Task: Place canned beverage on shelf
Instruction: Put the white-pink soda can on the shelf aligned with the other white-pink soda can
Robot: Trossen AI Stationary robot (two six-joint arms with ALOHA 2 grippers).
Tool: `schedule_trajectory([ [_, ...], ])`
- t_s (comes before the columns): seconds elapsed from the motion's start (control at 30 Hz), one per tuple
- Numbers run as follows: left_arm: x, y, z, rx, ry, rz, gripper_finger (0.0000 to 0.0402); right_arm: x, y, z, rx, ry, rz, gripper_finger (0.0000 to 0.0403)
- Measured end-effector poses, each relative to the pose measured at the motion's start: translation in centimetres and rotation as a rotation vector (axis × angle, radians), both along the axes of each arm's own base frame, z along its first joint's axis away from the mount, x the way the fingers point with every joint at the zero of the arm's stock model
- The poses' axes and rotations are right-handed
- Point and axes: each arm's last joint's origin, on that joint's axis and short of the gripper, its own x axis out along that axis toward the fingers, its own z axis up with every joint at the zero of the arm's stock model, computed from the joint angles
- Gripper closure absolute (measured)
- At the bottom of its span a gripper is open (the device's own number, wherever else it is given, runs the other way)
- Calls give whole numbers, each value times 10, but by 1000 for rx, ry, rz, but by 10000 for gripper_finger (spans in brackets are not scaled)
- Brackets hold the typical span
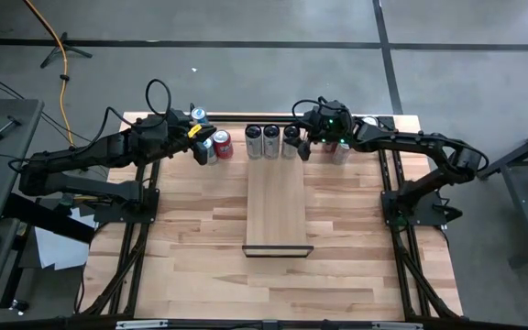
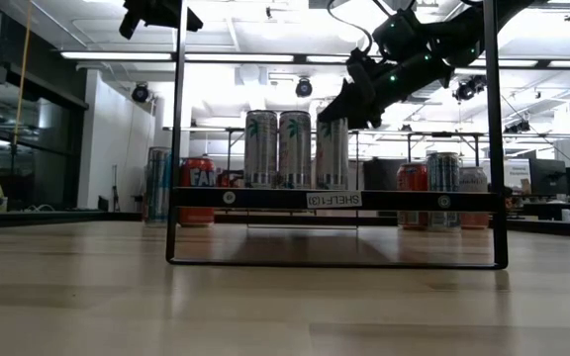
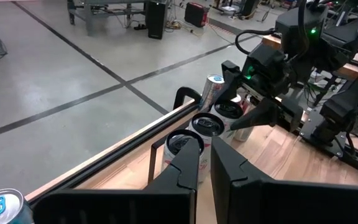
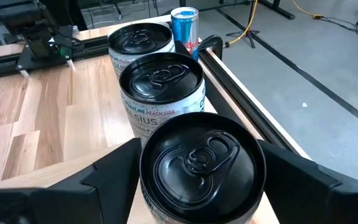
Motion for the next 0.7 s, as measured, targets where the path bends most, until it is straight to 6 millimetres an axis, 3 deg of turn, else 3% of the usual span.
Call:
schedule_trajectory([
  [0.7,0,0,0,0,0,-2,402,1,-1,3,-25,-33,3,111],
])
